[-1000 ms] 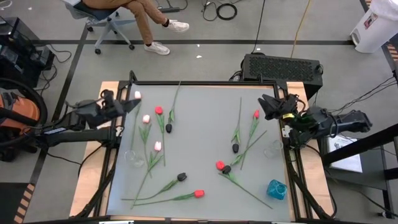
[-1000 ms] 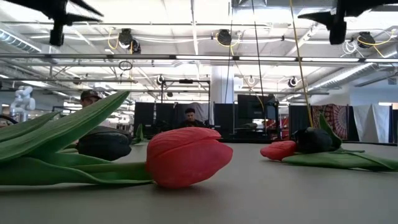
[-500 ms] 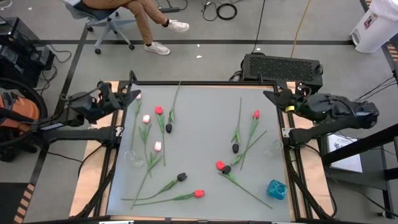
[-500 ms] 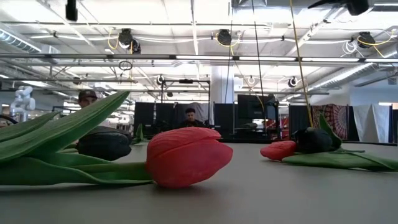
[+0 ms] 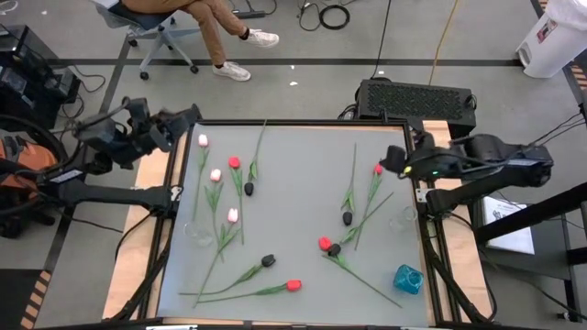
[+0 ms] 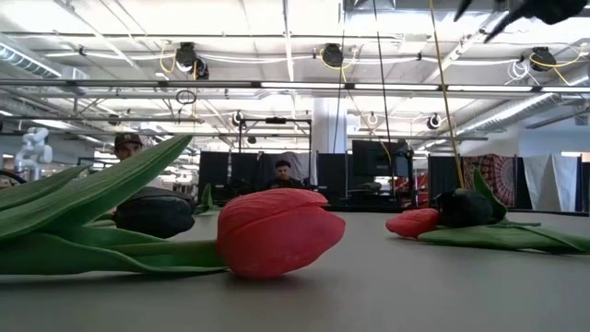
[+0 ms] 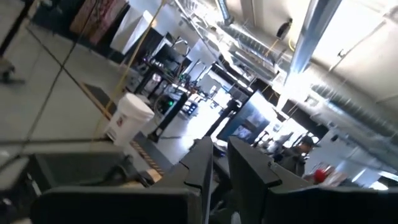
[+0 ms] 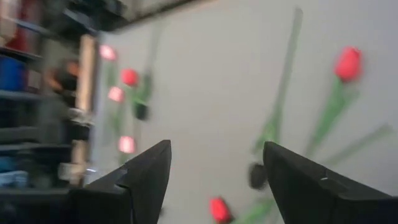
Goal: Sort flowers into vase by color
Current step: Put the top right red tulip into the left transparent vase
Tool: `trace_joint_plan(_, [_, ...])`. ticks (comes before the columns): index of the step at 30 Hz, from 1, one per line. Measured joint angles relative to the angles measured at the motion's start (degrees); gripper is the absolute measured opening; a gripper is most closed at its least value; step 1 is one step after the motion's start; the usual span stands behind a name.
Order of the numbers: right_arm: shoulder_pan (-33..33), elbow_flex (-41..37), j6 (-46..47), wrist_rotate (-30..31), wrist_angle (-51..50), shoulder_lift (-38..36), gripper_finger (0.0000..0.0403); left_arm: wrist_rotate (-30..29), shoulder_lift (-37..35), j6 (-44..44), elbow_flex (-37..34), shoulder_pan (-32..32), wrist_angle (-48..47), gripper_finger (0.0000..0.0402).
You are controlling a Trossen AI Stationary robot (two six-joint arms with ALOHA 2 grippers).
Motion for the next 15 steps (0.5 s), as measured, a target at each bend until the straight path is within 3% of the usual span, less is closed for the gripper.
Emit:
trace_joint_plan(6, [-1.98,-0.02,0.22,-4.19,-2.83,5.46,0.0247,-0.16,1.52,4.96,0.89,0.01,-0.09,0.0056])
trace_joint_plan(15, [-5.44,-0.02,-2.17,-9.86,-7.52,13.22,0.0247,-0.16,3.04,5.31,0.89,-0.01,-0.17,0.0056])
